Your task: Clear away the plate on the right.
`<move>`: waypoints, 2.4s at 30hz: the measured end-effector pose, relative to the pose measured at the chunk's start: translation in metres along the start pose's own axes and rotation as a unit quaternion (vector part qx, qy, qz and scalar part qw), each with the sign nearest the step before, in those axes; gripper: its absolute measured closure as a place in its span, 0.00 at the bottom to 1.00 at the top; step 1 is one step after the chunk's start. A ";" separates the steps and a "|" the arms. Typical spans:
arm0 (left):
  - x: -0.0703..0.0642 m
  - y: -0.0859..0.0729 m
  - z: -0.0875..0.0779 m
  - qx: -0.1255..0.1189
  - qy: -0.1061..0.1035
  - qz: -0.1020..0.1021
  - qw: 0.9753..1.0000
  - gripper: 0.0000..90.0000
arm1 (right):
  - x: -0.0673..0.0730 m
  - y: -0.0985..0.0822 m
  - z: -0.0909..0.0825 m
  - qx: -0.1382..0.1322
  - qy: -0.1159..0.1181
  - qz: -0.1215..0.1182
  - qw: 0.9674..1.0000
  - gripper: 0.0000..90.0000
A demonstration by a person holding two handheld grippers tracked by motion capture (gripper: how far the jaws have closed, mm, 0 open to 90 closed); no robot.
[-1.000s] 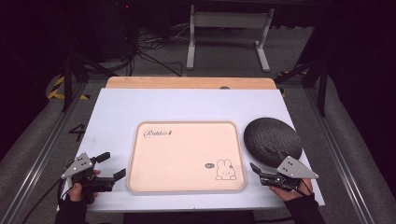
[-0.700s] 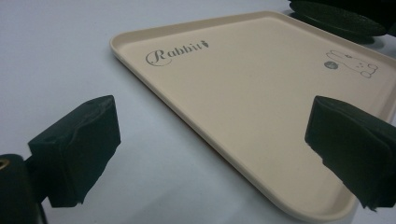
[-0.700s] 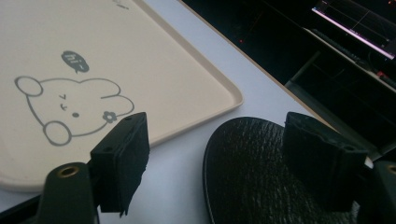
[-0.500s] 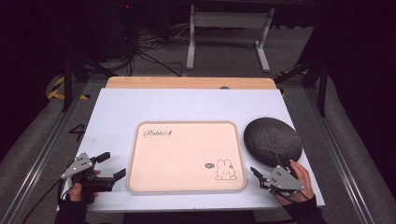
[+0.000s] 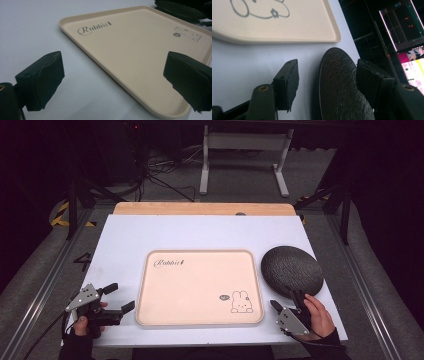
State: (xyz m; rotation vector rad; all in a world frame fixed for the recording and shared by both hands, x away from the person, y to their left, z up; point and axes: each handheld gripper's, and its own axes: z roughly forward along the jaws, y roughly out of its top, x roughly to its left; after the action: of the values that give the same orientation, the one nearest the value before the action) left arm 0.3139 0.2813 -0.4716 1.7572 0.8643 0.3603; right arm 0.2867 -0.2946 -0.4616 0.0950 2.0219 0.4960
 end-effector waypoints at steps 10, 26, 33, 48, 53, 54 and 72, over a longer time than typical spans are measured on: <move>0.000 0.000 0.000 0.000 0.000 0.000 1.000 0.04 | 0.010 0.004 0.004 0.046 -0.013 -0.082 0.996 0.52; 0.001 0.000 0.000 0.005 -0.004 -0.003 1.000 0.04 | 0.024 0.009 0.010 0.127 -0.041 -0.156 0.979 0.65; 0.001 0.000 0.000 0.005 -0.004 -0.003 1.000 0.04 | 0.023 0.006 0.013 0.149 -0.048 -0.158 0.975 0.69; 0.001 0.000 0.001 0.006 -0.003 -0.003 1.000 0.04 | 0.018 0.000 0.021 0.196 -0.065 -0.130 0.970 0.75; 0.001 0.000 0.001 0.006 -0.003 -0.004 1.000 0.04 | 0.015 -0.007 0.025 0.202 -0.067 -0.118 0.970 0.77; 0.001 0.000 0.001 0.005 -0.003 -0.003 1.000 0.04 | 0.015 -0.007 0.025 0.202 -0.067 -0.118 0.970 0.77; 0.001 0.001 0.001 0.006 -0.003 -0.001 1.000 0.04 | 0.009 -0.011 0.028 0.198 -0.039 -0.124 0.971 0.85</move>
State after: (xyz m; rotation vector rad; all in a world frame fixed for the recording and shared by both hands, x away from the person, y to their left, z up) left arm 0.3149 0.2813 -0.4715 1.7683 0.8654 0.3493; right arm 0.3080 -0.2938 -0.4851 0.1012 1.9951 -0.0725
